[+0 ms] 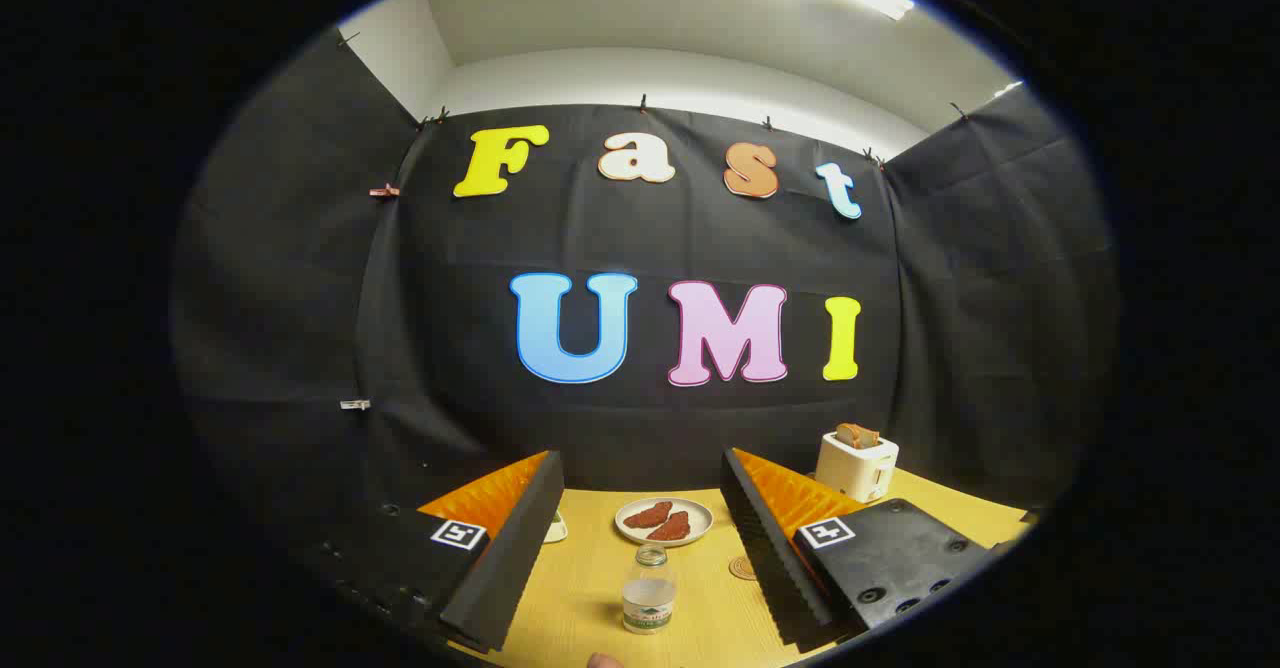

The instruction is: Take the bottle from table, then pour the juice into the cup, finally place the bottle on the coaster

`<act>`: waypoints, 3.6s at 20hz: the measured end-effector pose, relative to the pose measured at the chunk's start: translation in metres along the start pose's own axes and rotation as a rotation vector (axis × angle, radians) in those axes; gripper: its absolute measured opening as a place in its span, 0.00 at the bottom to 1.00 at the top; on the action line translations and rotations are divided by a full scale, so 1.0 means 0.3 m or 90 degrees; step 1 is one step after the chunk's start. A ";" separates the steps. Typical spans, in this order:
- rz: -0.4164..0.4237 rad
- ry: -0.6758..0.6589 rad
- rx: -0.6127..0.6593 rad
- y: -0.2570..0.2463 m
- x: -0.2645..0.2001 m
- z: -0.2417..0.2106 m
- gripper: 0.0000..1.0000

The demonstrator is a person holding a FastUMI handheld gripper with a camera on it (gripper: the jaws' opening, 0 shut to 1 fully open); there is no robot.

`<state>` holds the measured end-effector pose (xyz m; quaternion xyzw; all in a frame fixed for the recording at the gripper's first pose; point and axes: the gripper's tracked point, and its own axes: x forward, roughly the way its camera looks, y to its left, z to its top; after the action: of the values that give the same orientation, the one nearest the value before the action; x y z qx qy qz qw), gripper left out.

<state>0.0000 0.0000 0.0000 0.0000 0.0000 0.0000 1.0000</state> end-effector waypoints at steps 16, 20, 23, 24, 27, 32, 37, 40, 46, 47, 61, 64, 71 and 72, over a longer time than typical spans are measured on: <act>0.001 0.007 0.002 -0.003 -0.008 0.000 0.97; 0.002 0.009 -0.002 -0.001 -0.008 -0.003 0.97; -0.001 0.010 0.000 -0.004 -0.011 -0.004 0.97; -0.001 0.011 0.000 -0.005 -0.011 -0.006 0.97; -0.007 0.014 0.001 -0.017 -0.006 -0.027 0.97; -0.026 0.047 0.004 -0.053 0.000 -0.222 0.97; -0.031 0.118 0.000 -0.067 0.030 -0.565 0.97; -0.024 0.154 0.006 -0.069 0.071 -0.765 0.97; 0.024 0.151 -0.009 -0.021 0.161 -0.940 0.97; 0.026 0.148 -0.012 -0.018 0.176 -0.959 0.97; -0.006 0.123 0.047 -0.054 0.267 -0.896 0.73; -0.032 0.136 0.134 -0.097 0.284 -0.830 0.72; -0.093 0.179 0.392 -0.201 0.279 -0.766 0.72; -0.096 0.185 0.422 -0.213 0.288 -0.763 0.71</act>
<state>0.0864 -0.0640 -0.2288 0.3242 0.1423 -0.0735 0.9323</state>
